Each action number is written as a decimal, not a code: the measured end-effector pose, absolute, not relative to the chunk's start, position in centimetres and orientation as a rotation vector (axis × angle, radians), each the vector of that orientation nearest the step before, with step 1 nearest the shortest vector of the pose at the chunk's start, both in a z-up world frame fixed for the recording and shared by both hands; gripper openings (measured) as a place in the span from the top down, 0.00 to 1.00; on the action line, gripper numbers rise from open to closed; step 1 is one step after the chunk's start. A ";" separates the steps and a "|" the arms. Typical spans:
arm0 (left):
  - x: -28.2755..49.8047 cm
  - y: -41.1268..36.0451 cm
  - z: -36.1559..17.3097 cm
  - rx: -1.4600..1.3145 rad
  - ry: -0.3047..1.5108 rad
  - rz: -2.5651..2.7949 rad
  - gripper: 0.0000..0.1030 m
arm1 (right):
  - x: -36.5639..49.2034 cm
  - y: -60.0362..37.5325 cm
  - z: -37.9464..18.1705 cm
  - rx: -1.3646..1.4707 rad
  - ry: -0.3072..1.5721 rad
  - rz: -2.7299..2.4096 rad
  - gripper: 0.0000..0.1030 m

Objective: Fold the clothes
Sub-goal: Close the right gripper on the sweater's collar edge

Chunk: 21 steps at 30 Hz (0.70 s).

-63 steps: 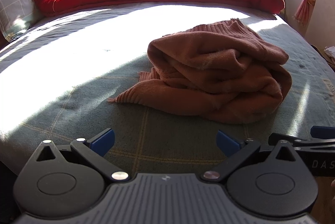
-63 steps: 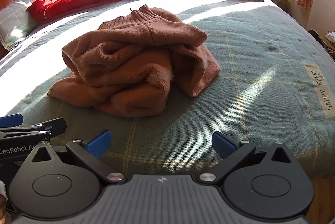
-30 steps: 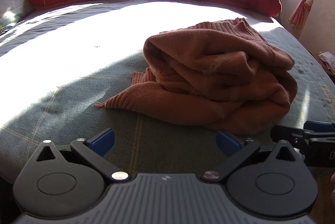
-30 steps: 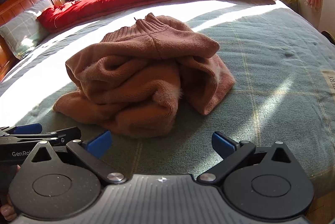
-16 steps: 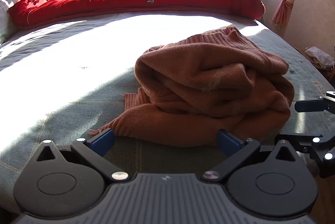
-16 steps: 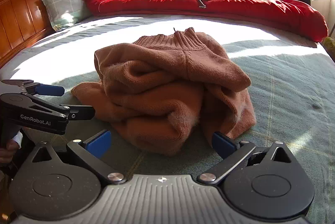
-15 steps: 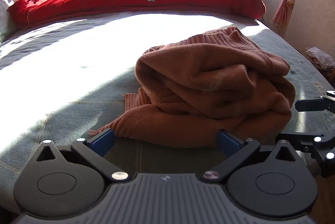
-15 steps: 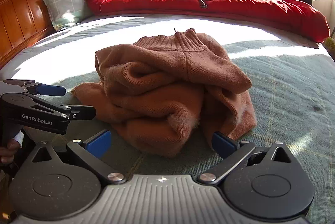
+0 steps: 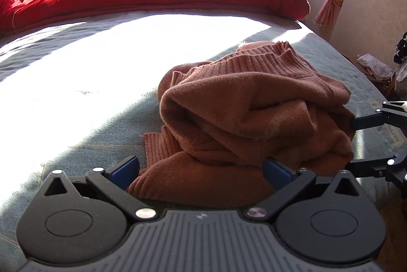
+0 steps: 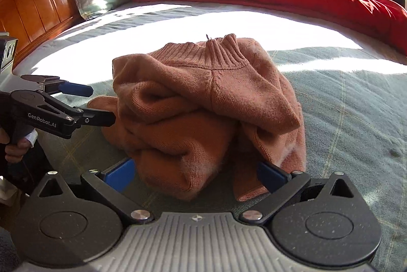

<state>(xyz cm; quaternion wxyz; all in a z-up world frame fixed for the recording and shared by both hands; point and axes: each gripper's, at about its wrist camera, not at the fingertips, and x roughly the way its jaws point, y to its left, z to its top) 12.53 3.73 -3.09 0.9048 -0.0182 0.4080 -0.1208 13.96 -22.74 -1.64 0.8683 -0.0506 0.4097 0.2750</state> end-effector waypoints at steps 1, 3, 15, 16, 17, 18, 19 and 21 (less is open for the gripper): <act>12.9 3.9 -3.1 -0.048 0.863 -0.248 0.01 | 14.2 -22.9 -1.5 -0.101 0.869 0.581 0.00; 13.5 4.1 -3.4 -0.058 0.898 -0.245 0.01 | 14.7 -23.1 -1.0 -0.100 0.875 0.593 0.01; 14.4 4.5 -3.4 0.004 0.938 -0.303 0.01 | 16.8 -24.1 2.9 -0.252 0.730 0.584 0.03; 14.4 4.6 -3.4 0.009 0.933 -0.310 0.01 | 16.9 -24.3 2.9 -0.257 0.716 0.583 0.04; 14.4 4.7 -3.5 0.013 0.929 -0.318 0.01 | 16.9 -24.4 2.9 -0.267 0.693 0.593 0.04; 14.4 4.8 -3.5 0.018 0.924 -0.325 0.01 | 16.9 -24.5 3.0 -0.277 0.670 0.603 0.04; 14.4 4.9 -3.6 0.023 0.919 -0.332 0.01 | 16.9 -24.5 2.9 -0.301 0.649 0.610 0.04; 14.3 5.1 -3.6 0.027 0.900 -0.336 0.01 | 17.4 -24.5 2.7 -0.328 0.656 0.606 0.06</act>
